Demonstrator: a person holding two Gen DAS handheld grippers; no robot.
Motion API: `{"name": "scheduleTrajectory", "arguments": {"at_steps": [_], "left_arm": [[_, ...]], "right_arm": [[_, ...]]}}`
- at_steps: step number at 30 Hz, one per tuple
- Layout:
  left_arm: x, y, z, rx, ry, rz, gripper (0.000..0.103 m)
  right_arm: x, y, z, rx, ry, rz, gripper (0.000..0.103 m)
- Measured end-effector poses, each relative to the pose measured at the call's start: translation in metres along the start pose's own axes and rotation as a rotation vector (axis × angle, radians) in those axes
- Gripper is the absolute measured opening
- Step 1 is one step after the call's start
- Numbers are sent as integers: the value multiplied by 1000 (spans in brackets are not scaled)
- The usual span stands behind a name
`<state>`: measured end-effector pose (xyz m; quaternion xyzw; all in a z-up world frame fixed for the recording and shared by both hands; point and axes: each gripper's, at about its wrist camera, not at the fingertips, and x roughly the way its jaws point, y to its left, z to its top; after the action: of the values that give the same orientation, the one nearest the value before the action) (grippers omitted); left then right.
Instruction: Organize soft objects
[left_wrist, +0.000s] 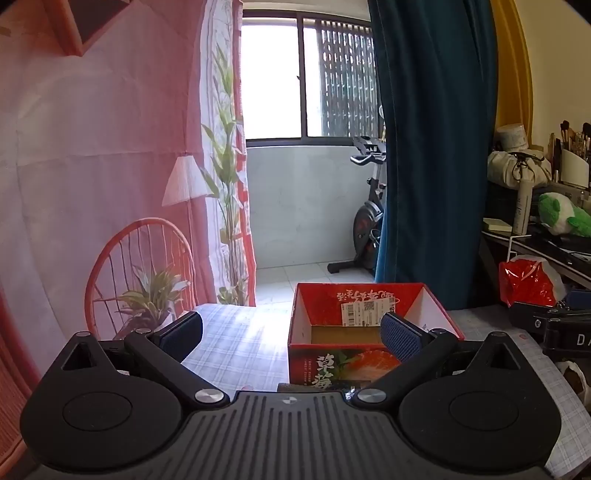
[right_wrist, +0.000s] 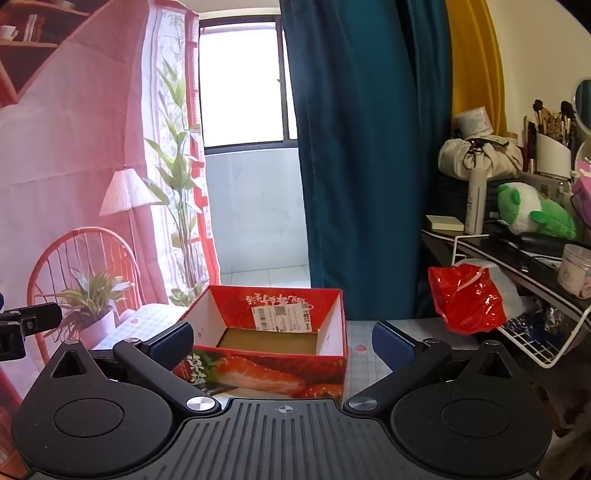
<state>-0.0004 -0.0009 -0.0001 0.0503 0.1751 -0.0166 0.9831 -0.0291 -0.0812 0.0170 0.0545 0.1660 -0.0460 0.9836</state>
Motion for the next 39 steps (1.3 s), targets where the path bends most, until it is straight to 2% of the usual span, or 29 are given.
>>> {"name": "scheduleTrajectory", "arguments": {"at_steps": [2,5,7,10,39], "left_arm": [[-1,-3,0,10,-3,-10,103],[-4,9,-5,-31,-15,-19,103],[-2,-1,-5,-5,1,-3,103],[3,3,-1,-10,9,-5,103],[0,3,1,-6,6,-8,103]], "right_arm": [[0,0,0,-3,-1,0,103],[0,0,0,-5,1,-1,103],[0,0,0,-10,1,-3,103],[0,1,0,-12,2,-5,103],[-1,-2,0,-14,2,-5,103]]}}
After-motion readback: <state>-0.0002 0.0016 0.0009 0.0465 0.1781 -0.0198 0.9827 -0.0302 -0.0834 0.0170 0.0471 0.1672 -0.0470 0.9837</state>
